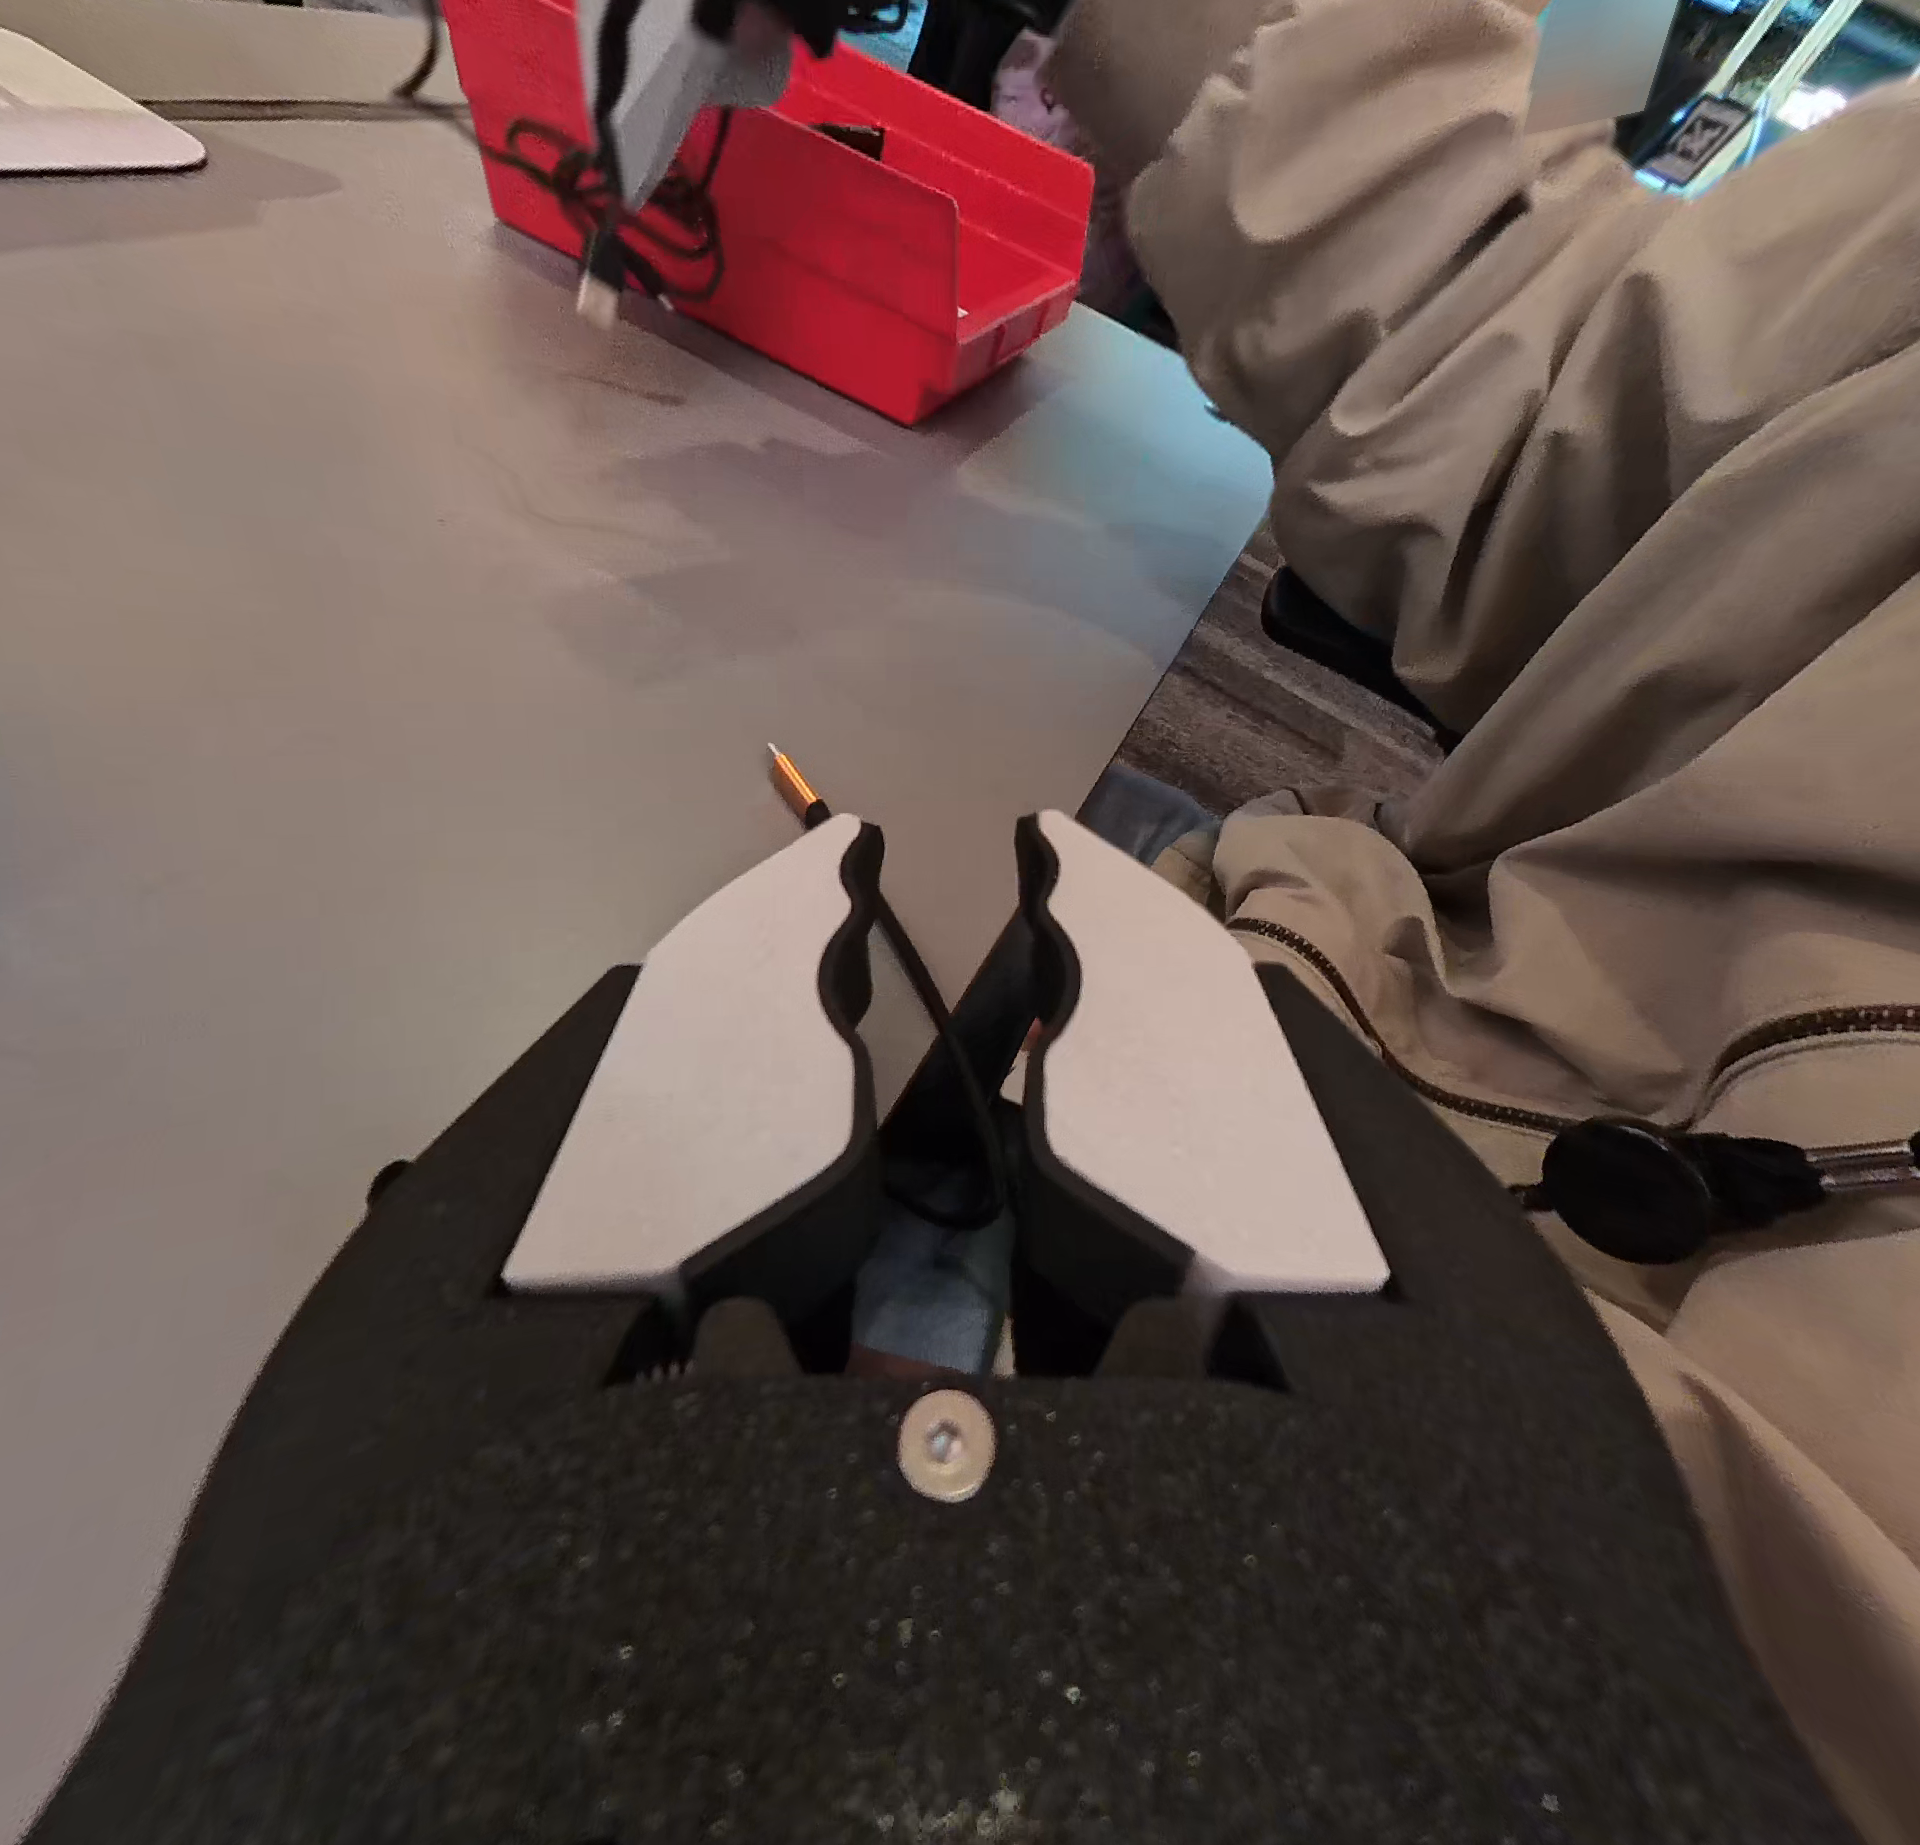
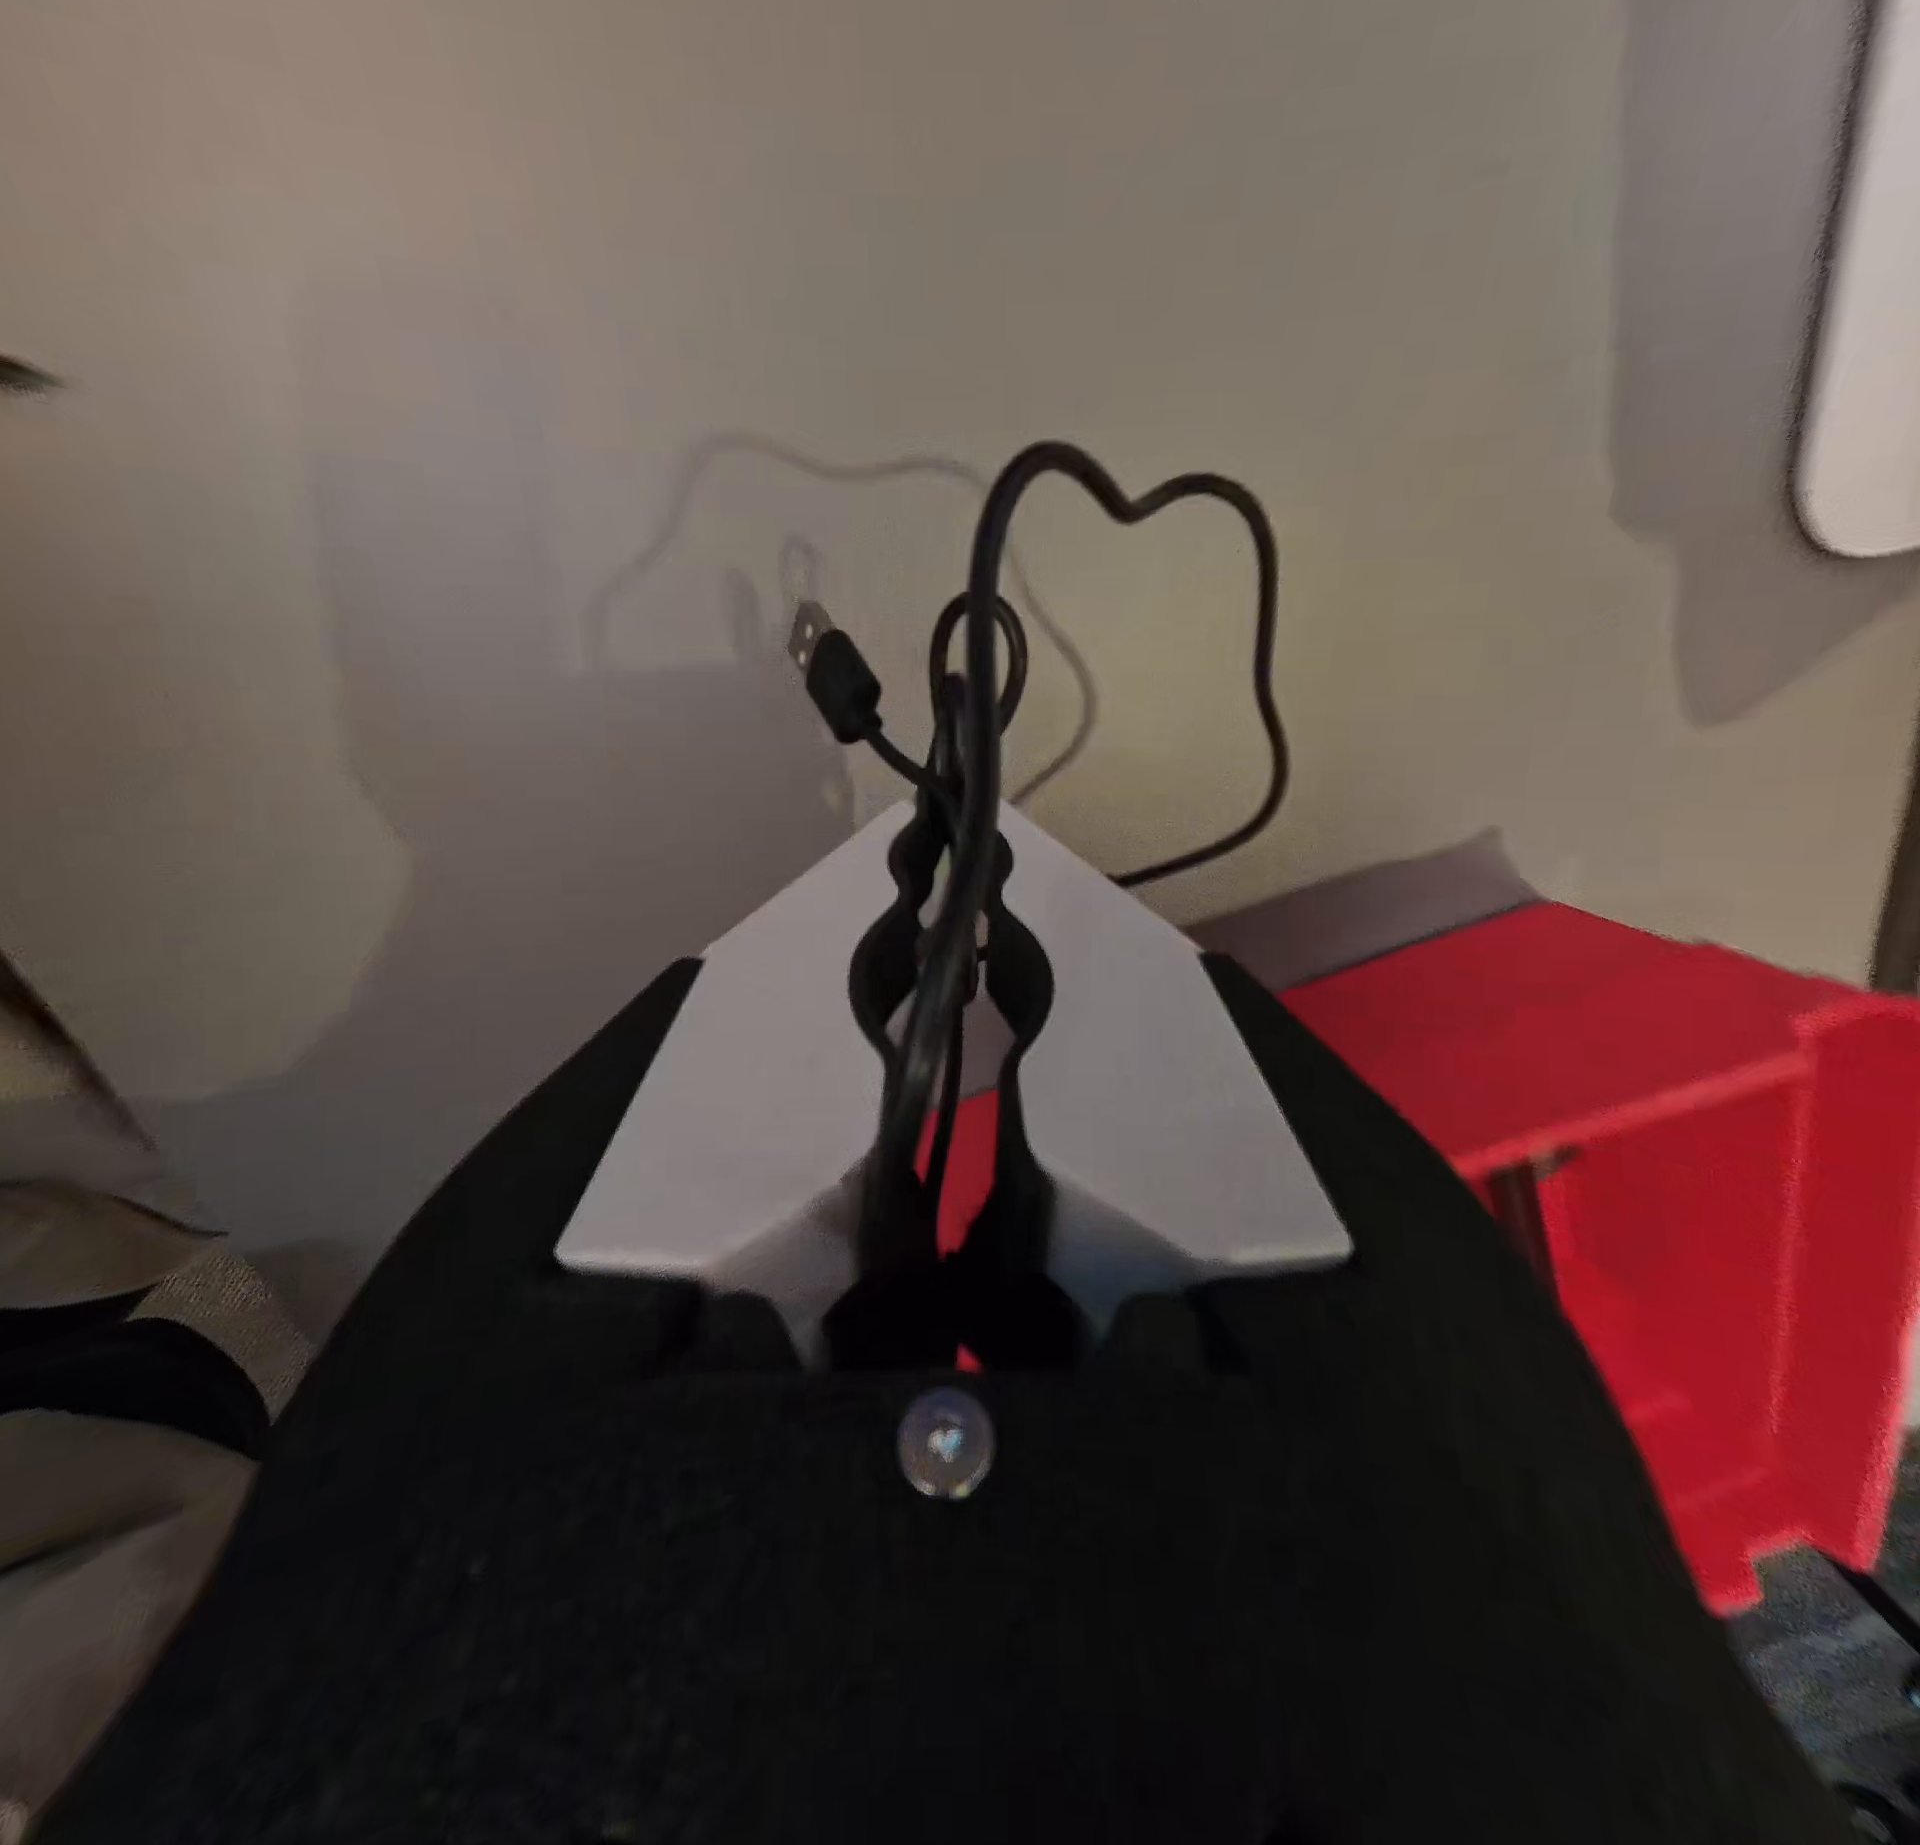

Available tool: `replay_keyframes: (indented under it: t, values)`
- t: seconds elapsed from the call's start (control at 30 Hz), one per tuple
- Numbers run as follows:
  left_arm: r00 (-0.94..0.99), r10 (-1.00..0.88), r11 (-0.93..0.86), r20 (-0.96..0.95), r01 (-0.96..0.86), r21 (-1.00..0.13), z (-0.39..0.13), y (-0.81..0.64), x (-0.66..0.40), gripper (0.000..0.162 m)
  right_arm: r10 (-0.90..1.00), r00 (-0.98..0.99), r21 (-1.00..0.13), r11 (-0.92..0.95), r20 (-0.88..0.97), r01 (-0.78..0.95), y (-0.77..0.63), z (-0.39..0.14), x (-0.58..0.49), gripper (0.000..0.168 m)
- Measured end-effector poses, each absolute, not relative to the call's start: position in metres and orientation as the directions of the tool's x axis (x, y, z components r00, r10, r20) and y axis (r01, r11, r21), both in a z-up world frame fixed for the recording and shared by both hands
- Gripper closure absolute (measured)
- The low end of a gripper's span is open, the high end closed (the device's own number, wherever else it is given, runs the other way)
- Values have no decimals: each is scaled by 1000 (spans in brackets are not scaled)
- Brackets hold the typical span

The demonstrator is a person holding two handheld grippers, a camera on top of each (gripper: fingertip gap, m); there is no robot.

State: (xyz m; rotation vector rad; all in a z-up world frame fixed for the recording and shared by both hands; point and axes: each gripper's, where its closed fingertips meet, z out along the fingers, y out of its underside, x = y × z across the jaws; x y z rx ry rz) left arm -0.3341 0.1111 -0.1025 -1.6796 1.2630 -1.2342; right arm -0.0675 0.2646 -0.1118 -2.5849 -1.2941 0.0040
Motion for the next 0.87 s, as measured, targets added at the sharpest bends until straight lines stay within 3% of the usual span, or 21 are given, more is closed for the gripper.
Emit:
replay_keyframes:
  t: [0.2, 0.3, 0.4, 0.53, 0.67, 0.7, 0.77, 0.87]
  values:
    - [75, -943, -333, 325, -273, -902, -99, 115, -336, 137, 603, 738, -369, -640, 304, 675, 229, -22, 8, 165]
    - [74, -944, -329, 322, -268, -905, -97, 115, -336, 137, 459, 833, -372, -748, 309, 550, 203, -10, 73, 164]
    - [73, -944, -330, 323, -270, -904, -97, 115, -336, 137, 373, 880, -341, -819, 295, 462, 180, -27, 118, 165]
    - [62, -933, -357, 354, -274, -893, -101, 113, -333, 137, 410, 893, -259, -856, 187, 448, 165, -86, 128, 165]
    - [61, -930, -365, 364, -287, -886, -105, 111, -332, 137, 364, 882, -134, -899, 300, 417, 182, -141, 166, 163]
    - [58, -930, -364, 364, -292, -884, -106, 110, -332, 137, 340, 887, -100, -917, 313, 387, 182, -152, 174, 159]
    - [60, -931, -360, 360, -304, -882, -108, 109, -332, 137, 311, 919, -57, -941, 244, 334, 175, -165, 172, 124]
    - [74, -936, -350, 344, -313, -883, -110, 109, -334, 137, 273, 943, -147, -942, 192, 303, 176, -149, 161, 107]
